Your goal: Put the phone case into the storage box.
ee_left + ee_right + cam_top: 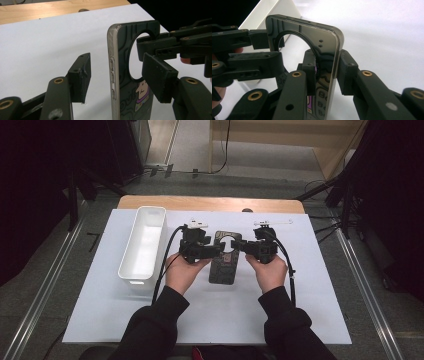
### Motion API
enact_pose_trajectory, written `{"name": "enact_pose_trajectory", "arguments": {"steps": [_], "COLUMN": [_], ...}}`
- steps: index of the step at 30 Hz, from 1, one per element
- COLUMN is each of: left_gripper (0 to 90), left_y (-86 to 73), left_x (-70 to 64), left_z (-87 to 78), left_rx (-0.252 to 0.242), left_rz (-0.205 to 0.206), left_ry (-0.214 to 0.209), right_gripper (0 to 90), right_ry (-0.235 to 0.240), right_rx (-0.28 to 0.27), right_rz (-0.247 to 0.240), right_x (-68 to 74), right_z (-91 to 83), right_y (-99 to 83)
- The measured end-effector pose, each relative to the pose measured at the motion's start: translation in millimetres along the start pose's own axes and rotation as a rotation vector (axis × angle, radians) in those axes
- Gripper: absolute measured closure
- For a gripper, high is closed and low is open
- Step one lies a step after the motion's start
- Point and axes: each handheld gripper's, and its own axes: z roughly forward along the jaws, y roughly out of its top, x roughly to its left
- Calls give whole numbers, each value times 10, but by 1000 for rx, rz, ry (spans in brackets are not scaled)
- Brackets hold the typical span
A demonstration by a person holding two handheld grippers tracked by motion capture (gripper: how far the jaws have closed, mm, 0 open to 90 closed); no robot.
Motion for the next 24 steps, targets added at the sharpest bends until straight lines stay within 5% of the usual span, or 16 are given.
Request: {"name": "enact_pose_trajectory", "arguments": {"steps": [24], "left_gripper": [657], "left_y": [21], "left_x": [2], "left_z": [57], "left_rx": [18], "left_rz": [-4], "left_ry": [11], "right_gripper": [700], "right_ry": [-5], "right_rx": [-10], "right_rz": [-2], "right_x": [80], "right_z": [21], "right_y": [-4]}}
